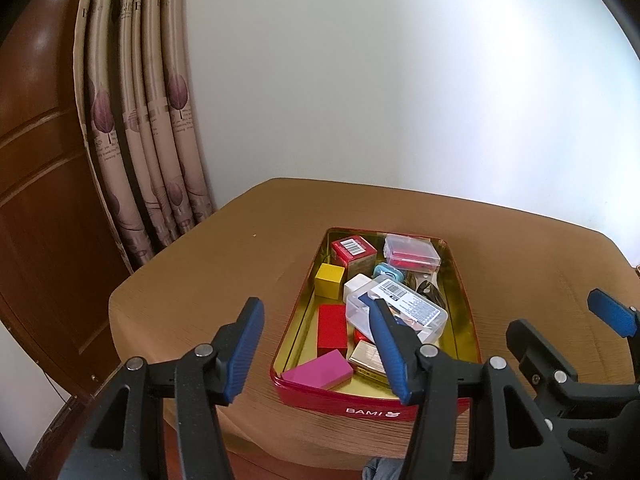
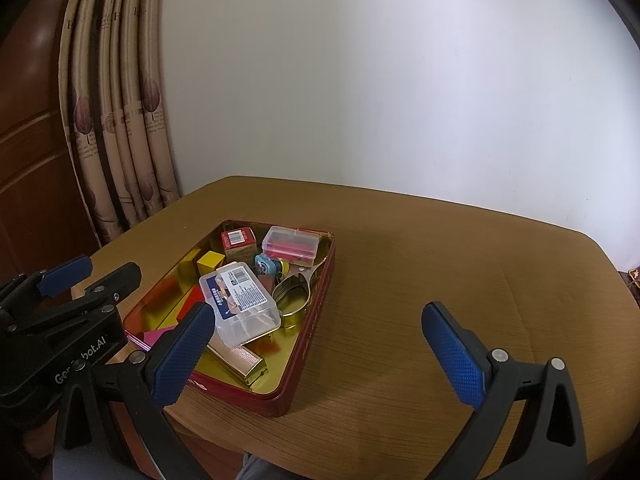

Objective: Organize rigid objects

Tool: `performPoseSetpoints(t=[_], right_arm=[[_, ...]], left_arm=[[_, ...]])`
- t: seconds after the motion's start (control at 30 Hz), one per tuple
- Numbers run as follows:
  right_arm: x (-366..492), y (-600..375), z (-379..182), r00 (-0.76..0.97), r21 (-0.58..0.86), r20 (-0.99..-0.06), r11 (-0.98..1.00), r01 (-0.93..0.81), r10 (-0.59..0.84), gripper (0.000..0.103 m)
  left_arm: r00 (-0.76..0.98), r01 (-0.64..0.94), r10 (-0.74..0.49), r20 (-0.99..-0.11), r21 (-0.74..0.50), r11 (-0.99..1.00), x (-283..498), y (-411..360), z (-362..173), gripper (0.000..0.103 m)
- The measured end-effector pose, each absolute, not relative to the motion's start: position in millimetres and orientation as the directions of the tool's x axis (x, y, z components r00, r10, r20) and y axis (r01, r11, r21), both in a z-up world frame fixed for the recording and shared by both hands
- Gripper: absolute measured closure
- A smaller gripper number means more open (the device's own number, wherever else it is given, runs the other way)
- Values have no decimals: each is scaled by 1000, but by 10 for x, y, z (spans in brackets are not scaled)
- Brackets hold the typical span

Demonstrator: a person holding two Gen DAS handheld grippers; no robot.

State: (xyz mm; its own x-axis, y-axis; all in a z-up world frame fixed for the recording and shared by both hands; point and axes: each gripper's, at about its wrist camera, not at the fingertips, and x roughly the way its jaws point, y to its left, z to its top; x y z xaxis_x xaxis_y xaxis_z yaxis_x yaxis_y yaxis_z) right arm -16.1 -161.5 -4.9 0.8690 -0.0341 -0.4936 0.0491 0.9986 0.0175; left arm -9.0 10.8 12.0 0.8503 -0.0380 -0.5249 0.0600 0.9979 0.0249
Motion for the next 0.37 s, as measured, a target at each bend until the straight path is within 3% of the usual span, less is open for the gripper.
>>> performPoseSetpoints(t=[0.37], right_arm=[[-167,-1631,-41,873,15,-486,999,44,-31,0]], left_arm=[[822,54,-30,-568,25,998,-35,106,84,47]])
